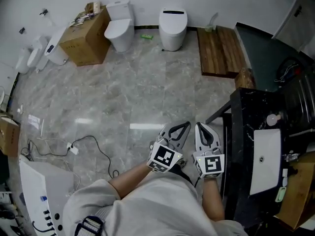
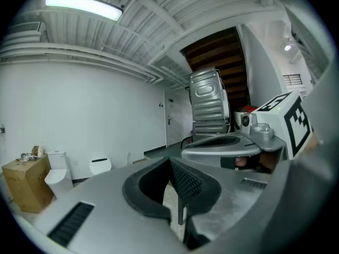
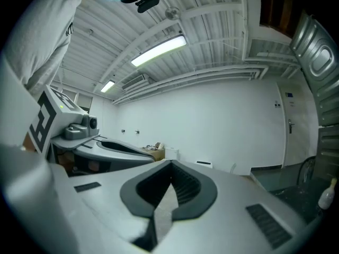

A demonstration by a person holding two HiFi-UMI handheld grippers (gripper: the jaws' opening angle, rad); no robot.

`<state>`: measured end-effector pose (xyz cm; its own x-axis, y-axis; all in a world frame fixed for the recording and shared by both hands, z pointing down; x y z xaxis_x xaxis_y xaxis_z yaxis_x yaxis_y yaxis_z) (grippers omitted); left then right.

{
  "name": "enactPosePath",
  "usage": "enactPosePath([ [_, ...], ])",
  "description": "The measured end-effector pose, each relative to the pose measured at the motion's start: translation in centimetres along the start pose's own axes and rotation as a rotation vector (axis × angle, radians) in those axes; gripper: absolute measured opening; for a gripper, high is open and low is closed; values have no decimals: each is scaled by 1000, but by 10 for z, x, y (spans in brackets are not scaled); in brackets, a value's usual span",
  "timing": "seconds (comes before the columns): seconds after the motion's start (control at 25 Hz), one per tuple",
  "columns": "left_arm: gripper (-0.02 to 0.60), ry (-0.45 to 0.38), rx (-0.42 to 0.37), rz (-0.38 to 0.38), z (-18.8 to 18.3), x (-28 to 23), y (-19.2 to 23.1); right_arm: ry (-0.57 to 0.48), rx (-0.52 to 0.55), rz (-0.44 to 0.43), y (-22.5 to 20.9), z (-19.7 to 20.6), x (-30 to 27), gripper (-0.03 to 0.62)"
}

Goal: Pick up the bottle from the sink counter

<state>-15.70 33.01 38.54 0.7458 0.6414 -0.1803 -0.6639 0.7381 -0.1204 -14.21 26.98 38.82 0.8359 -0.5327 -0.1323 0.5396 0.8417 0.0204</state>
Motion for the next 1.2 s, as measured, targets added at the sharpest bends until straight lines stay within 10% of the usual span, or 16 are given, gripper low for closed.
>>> enactPosePath([
  [0.76,14,58,-38,223,-13,-146,-135,-17,-120,301,-160,46,124,9],
  [1.2,14,69,-101,546,-22,-232,-236,51,-194,588,-234,78,196,9],
])
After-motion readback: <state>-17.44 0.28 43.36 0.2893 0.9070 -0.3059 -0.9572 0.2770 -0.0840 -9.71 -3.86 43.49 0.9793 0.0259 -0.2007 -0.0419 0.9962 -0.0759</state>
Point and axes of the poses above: the fingertips, and each gripper's own axes: x backward along the fingers, y to its left, z out of its underside, the point moved 3 cm from there along x, backward along the fingers, and after that the axes turned 11 degrees about -z, right-handed, at the moved point
